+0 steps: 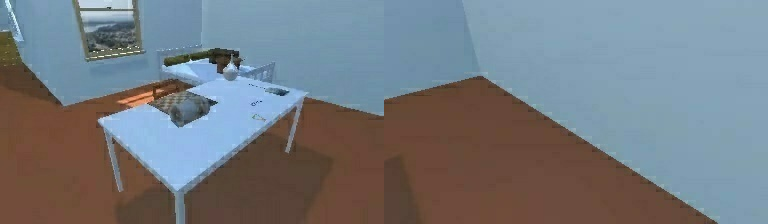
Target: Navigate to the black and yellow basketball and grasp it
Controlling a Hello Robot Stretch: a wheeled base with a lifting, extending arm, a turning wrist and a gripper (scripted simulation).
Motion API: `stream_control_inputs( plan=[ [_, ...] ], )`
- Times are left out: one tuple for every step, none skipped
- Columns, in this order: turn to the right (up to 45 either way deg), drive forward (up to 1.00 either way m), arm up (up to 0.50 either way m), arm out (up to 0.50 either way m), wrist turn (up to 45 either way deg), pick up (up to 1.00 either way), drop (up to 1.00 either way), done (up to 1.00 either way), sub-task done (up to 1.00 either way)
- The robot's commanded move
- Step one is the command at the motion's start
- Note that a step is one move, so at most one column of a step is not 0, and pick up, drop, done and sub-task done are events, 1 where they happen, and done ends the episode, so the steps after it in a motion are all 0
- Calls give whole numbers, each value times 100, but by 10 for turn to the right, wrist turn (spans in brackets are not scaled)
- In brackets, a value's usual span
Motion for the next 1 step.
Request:
stream_control_inputs(
  plan=[
    [0, 20, 0, 0, 0, 0, 0, 0, 0]
  ],
)
